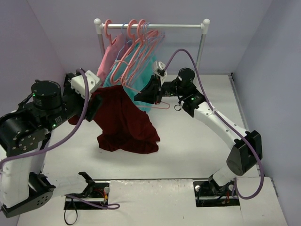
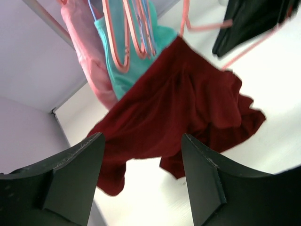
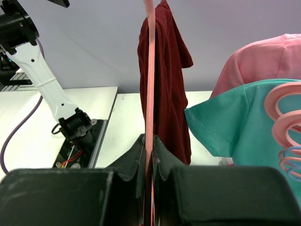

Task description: Place the t-shirt on the hanger

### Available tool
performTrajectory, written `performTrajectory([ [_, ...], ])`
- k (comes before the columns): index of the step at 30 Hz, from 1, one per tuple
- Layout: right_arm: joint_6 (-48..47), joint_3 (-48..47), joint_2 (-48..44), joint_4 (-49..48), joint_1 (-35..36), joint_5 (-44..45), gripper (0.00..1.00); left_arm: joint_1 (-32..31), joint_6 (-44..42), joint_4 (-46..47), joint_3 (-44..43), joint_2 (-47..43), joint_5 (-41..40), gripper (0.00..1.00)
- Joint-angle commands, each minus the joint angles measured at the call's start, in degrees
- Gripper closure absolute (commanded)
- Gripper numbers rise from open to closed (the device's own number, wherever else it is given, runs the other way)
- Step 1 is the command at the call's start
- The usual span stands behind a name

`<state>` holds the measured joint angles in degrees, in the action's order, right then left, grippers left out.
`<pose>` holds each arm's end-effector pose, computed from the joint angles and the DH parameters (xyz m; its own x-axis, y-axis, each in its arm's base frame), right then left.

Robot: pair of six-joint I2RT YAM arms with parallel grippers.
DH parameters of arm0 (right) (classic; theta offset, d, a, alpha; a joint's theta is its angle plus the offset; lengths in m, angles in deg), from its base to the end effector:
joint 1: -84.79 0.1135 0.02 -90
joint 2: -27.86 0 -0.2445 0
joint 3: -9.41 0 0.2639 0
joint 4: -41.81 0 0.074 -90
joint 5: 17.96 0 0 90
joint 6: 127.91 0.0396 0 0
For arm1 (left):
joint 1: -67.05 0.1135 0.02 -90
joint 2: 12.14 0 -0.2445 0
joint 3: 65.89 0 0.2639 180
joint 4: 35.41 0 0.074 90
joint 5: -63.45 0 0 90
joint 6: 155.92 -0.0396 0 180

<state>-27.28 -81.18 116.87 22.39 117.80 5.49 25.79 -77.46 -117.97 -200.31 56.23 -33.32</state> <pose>0.2849 0.2284 0.3974 0.1229 0.1674 -0.9782 -0.9744 -0.1666 -0.1509 0.1126 -0.0925 0.5498 -0.0953 0.3479 -0.9327 0.6011 0.7669 0.2246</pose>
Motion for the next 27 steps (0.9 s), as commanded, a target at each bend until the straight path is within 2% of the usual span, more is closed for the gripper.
performTrajectory([
  [1, 1.02, -1.71, -0.04, -8.13, -0.41, -3.84, 1.00, 3.62, -8.60, 3.68, 2.71, -0.01, 12.59, 0.39],
  [5, 1.06, -0.60, -0.33, -8.13, -0.50, -4.81, 1.00, 10.40, -12.54, 3.76, 2.63, 2.38, 18.27, 0.39],
  [7, 1.12, 0.24, -0.72, -8.13, -0.50, -5.27, 1.00, 13.39, -14.13, 4.08, 2.20, 4.22, 24.77, 0.39],
  [11, 1.15, 0.81, -1.31, -8.13, -0.50, -5.34, 1.00, 15.41, -16.45, 3.94, 2.91, 6.59, 29.43, 0.39],
  [15, 1.32, 0.99, -1.73, -8.13, -0.67, -6.02, 1.00, 18.17, -18.29, 4.02, 3.35, 9.55, 37.53, 0.39],
  [21, 1.41, 1.58, -2.20, -8.13, -0.98, -6.29, 1.00, 20.53, -19.74, 4.02, 4.57, 10.38, 41.50, 0.40],
  [23, 1.59, 1.42, -2.17, -8.13, -1.32, -6.84, 1.00, 21.15, -19.73, 4.02, 6.79, 10.47, 43.69, 0.45],
  [27, 1.90, 1.56, -2.17, -8.13, -2.60, -7.19, 1.00, 21.40, -19.26, 4.02, 9.86, 10.07, 44.34, 0.77],
])
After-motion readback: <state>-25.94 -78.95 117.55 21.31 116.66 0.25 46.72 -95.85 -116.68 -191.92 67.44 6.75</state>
